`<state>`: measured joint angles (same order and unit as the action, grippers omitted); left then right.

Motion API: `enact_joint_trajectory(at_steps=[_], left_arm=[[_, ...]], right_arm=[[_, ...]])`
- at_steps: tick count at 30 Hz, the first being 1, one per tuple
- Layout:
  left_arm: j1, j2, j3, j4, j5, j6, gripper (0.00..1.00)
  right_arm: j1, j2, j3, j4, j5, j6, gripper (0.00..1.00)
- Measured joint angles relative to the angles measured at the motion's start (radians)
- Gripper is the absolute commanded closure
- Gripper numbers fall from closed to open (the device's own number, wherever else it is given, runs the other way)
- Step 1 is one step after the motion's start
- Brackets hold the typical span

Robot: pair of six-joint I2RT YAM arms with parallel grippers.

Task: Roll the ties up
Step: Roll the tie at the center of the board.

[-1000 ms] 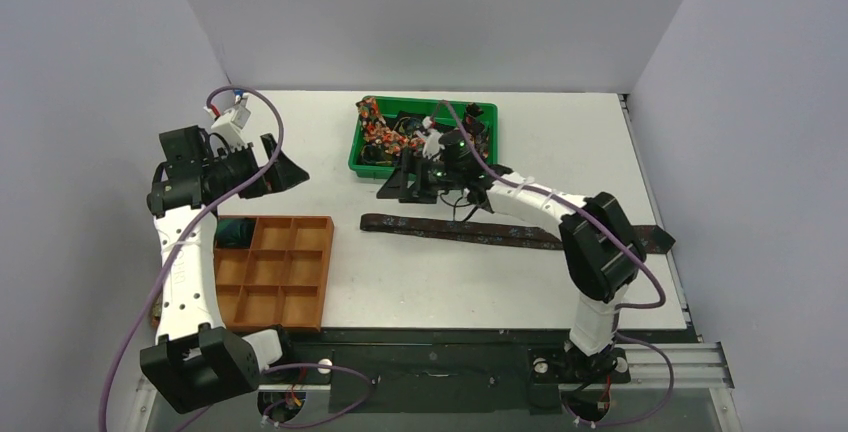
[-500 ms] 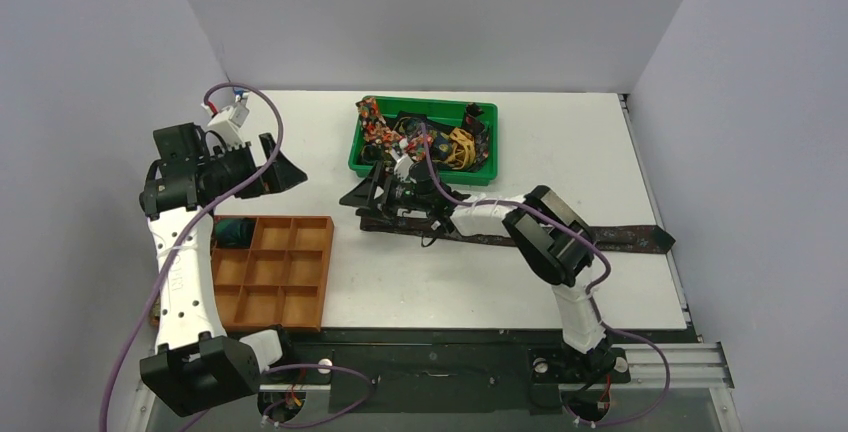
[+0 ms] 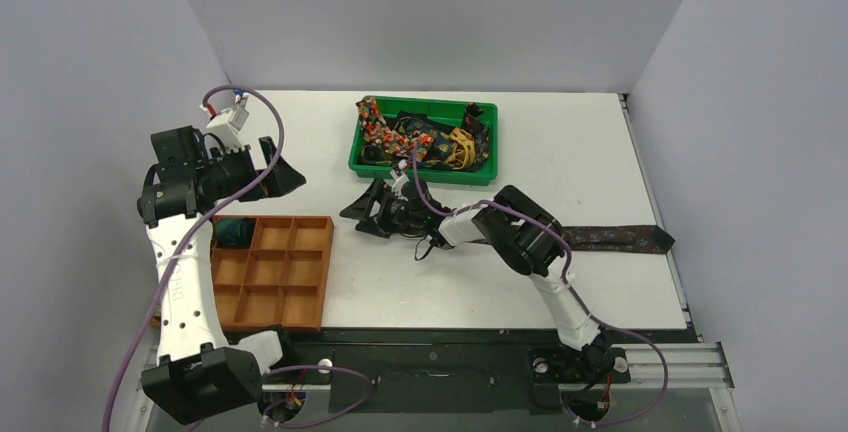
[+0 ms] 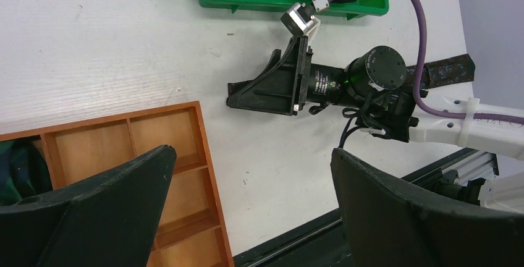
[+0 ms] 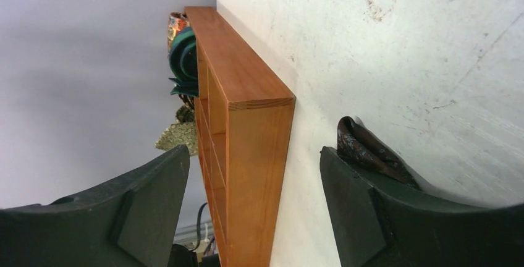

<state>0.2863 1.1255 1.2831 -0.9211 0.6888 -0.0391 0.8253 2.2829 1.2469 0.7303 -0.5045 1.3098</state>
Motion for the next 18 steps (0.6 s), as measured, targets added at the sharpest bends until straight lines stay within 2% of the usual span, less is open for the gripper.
enact_joint_trajectory(at_steps=[7,11,15,18], left_arm=[[0.000,0.002,-0.027,-0.003,0.001,0.027,0.03],[-0.037,0.006,-0.034,0.010,0.004,0.066,0.03],[-0.192,0.007,-0.058,0.058,-0.003,0.191,0.03],[-0.351,0.037,-0.076,0.084,-0.003,0.328,0.03]], right_arm=[[0.000,0.002,-0.010,0.047,0.005,0.086,0.29],[-0.012,-0.085,-0.066,-0.005,-0.035,0.056,0.32],[-0.075,-0.302,-0.076,-0.208,-0.148,-0.150,0.40],[-0.206,-0.486,-0.025,-0.517,-0.216,-0.486,0.46]])
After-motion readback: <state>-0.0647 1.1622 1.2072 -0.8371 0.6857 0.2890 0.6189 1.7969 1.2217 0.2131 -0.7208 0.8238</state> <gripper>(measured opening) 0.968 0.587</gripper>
